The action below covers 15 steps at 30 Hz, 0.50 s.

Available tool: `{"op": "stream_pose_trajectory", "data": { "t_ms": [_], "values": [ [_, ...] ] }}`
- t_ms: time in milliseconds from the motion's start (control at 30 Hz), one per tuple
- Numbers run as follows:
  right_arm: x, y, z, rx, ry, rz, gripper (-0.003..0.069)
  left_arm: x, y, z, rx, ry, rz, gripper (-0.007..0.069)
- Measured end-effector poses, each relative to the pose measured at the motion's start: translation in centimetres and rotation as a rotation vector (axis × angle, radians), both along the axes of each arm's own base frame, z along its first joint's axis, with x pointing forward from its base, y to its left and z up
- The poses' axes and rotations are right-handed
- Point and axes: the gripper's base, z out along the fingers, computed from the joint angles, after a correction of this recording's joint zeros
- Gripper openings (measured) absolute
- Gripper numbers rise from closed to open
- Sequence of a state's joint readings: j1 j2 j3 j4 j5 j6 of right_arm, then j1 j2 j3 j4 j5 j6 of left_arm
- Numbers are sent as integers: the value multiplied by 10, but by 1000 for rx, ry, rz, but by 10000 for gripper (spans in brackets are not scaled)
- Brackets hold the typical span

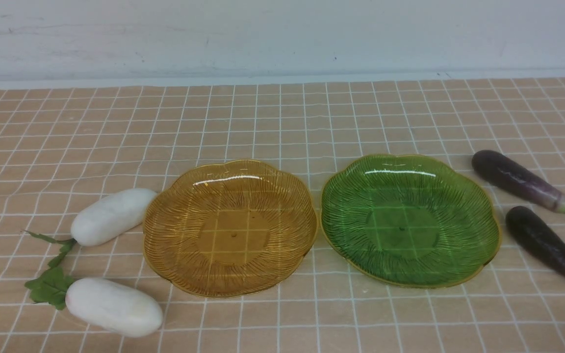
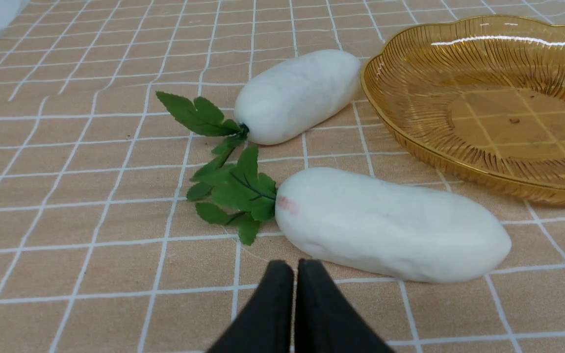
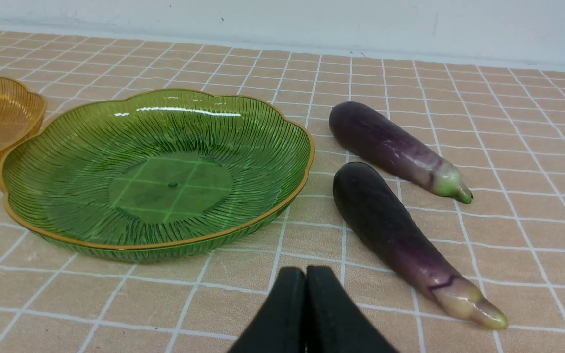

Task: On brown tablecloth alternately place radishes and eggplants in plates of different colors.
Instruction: 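Put the eggplants into the green plate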

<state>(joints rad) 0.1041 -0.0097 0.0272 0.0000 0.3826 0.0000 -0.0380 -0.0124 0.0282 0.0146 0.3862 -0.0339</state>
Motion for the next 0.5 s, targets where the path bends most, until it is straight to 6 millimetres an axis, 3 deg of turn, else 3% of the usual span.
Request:
{"op": "stream_pose_trajectory", "data": {
  "t_ms": [300, 500],
  "values": [
    [0, 0, 2, 31, -17, -2, -6, 0, 0, 0, 0, 0, 0, -3],
    [0, 8, 10, 810, 9, -44, -6, 0, 0, 0, 0, 0, 0, -3]
  ]
}}
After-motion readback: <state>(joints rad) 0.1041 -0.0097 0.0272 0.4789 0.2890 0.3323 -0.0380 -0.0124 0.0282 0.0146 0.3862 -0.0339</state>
